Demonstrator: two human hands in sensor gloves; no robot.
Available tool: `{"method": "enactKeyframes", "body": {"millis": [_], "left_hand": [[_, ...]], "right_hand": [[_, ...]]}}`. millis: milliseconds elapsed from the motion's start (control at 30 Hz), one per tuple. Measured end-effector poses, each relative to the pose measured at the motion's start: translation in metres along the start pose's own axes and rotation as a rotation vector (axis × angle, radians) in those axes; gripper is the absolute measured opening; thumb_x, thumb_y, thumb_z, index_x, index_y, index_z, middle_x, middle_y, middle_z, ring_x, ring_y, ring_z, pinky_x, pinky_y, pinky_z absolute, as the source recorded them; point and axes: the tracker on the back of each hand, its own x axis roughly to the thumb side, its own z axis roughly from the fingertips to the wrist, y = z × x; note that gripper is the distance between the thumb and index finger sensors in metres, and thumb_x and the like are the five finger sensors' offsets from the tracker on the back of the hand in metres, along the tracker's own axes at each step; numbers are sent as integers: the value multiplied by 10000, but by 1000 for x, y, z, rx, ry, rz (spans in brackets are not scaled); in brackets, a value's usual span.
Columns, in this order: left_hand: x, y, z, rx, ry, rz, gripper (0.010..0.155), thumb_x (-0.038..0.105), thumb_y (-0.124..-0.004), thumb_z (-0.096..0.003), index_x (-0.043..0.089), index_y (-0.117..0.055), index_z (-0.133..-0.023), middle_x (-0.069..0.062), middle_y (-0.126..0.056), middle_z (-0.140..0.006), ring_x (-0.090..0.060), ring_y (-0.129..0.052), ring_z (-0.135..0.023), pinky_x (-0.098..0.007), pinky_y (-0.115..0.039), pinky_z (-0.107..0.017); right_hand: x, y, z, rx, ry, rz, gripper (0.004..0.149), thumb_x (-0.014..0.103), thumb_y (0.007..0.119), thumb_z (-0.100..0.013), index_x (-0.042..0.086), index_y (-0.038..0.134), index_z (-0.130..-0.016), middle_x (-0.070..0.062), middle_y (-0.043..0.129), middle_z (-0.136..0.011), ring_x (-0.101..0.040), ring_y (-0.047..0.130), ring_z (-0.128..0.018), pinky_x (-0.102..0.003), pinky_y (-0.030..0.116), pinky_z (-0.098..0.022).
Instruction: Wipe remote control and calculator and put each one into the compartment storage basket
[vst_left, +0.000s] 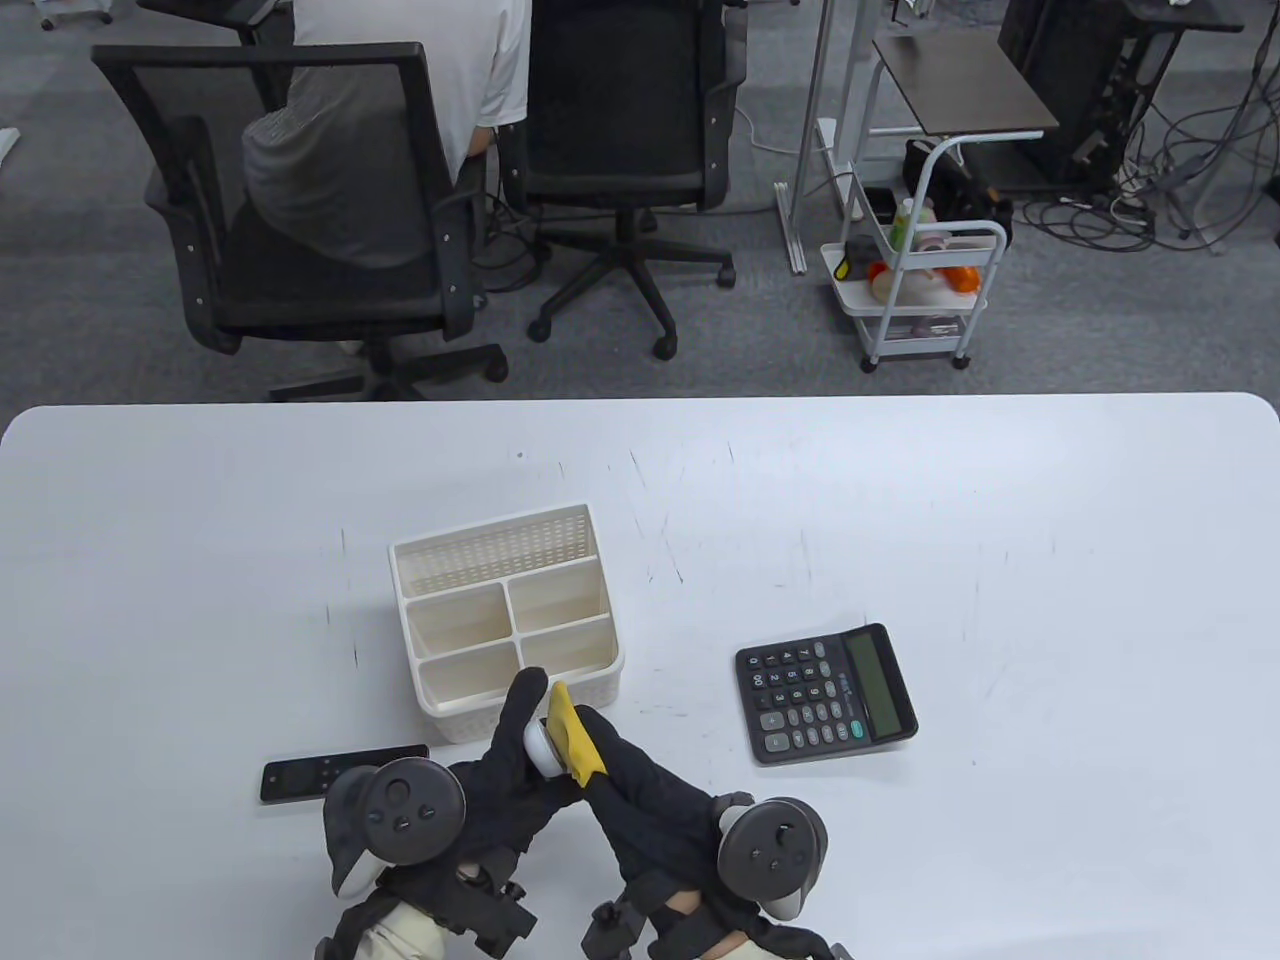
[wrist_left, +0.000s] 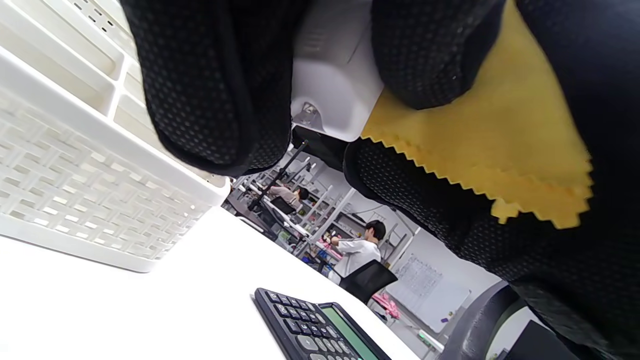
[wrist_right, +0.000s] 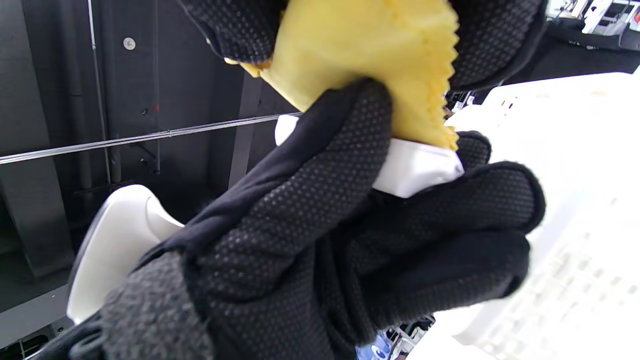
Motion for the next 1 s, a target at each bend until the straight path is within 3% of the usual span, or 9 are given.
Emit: {"method": "enactKeyframes", "body": {"millis": [133,400,567,733,1000], "left_hand": [[5,-5,0,-35,-17,-20,862,399,-858,-478,133,-317,-1094,-204,-881,-887,-321,-1103,-680,-352,-1014,-434],[-4,2,1,15,38,44,856,403,-857,-472,149,-331,-1098,-195,-887,-886,-313,-1106,-675,-348,-1012,-429],[-4,0,-1,-40,26,41,842,408,-853,-475,180,-341,-1104,-182,-878,-899,-306,-1102,-677,-353,-999,-441],[-7,3,0,-7,25,104,798,455,-830,-479,220,-393,-1104,-161,-886,-904,-299,-1109,-659,-354,-994,-433],[-14,8,-1,32,46,229,762,451,-806,-489,264,-392,-1101,-165,-871,-918,-300,-1102,-676,-351,-996,-443]], "right_hand": [[1,5,2,42,-2,1,509,219,694,-568,1,670,-1028,-267,761,-1012,-487,758,-872,-643,674,-564],[2,0,0,12,-12,7,499,222,699,-566,-11,699,-1008,-227,890,-915,-430,891,-769,-613,712,-549],[2,4,0,50,-24,-9,504,225,699,-568,15,681,-1026,-230,803,-1001,-460,786,-870,-654,660,-572],[2,5,0,67,-18,8,503,228,693,-572,31,669,-1034,-221,790,-1012,-447,795,-870,-646,668,-572],[-3,-6,-3,-9,32,-99,498,217,689,-572,0,680,-1019,-207,881,-930,-414,885,-786,-628,687,-564]]}}
